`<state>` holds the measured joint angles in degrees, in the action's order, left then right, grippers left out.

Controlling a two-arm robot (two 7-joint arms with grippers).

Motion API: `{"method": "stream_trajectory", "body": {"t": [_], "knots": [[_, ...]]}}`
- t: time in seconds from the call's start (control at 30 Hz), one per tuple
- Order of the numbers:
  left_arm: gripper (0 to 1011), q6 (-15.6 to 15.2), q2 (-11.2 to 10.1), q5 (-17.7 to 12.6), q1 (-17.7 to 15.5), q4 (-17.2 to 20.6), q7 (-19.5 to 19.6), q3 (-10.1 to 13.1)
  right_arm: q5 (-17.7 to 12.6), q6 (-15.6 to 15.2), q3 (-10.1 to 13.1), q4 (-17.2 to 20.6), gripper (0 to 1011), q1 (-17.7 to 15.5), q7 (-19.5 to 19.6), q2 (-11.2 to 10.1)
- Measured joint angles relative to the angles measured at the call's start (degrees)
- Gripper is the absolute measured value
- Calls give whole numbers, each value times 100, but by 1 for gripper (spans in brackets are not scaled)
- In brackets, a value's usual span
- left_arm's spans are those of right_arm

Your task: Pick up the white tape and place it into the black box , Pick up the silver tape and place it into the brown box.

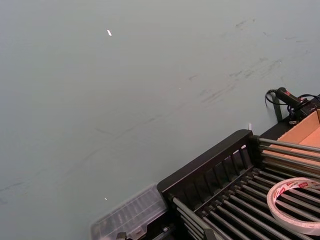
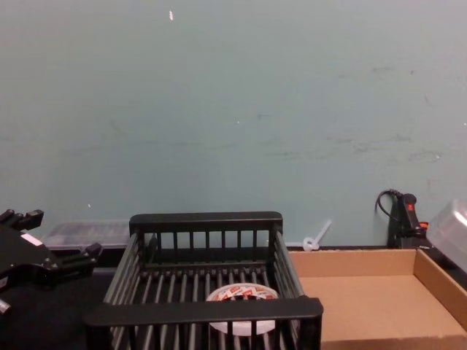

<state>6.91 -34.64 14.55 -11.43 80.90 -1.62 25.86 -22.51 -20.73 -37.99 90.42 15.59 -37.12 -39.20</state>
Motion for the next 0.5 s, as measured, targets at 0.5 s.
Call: {"method": "stream_trajectory", "body": {"t": [0.5], "knots": [[1002,0,0,0,0,0,0,0,5,4,0,0,979,-6,3,-4]]}}
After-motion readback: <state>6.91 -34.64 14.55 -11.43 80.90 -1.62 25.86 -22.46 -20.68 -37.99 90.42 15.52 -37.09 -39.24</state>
